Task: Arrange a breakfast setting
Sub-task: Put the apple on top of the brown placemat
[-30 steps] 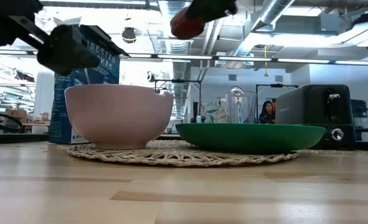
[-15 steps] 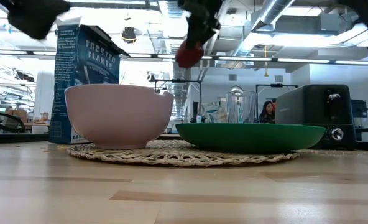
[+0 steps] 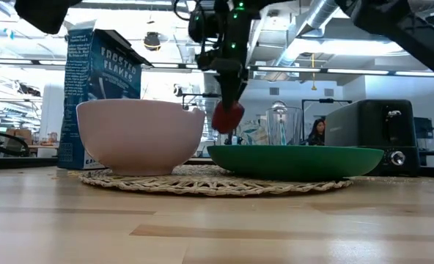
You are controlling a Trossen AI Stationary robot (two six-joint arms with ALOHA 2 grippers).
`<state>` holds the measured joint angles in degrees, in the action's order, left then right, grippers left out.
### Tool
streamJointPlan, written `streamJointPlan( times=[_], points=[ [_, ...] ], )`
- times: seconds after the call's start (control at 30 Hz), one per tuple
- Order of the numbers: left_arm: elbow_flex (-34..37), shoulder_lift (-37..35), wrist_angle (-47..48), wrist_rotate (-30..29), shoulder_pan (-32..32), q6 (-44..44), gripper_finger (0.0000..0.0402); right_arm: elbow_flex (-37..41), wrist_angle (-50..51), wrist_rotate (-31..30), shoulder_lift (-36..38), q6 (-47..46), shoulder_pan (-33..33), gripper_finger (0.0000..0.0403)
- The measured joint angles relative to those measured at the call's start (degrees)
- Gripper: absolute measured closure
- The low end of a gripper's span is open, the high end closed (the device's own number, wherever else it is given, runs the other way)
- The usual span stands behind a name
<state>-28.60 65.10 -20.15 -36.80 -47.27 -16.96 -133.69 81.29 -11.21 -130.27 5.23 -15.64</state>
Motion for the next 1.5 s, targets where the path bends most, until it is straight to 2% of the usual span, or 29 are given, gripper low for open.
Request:
streamJointPlan(
  times=[0.23,0.53,0.73,1.5],
  points=[
    [0.0,0.02,0.38,-1.03,1.24,2.15,0.0016,-0.11,1.2,6.91,-5.93,2.11,-0.92,0.0106],
    [0.0,0.02,0.29,-0.52,1.25,1.99,0.0016,-0.07,-0.23,7.32,-8.95,3.47,-0.85,0.0106],
    [0.0,0.02,0.25,-0.52,1.25,2.15,0.0016,-0.16,-1.19,9.8,-8.76,3.77,-0.42,0.0106],
    [-0.02,0.02,0.2,-0.59,1.25,2.81,0.0016,-0.1,-3.41,9.99,-8.77,5.66,0.55,0.0085]
  ],
)
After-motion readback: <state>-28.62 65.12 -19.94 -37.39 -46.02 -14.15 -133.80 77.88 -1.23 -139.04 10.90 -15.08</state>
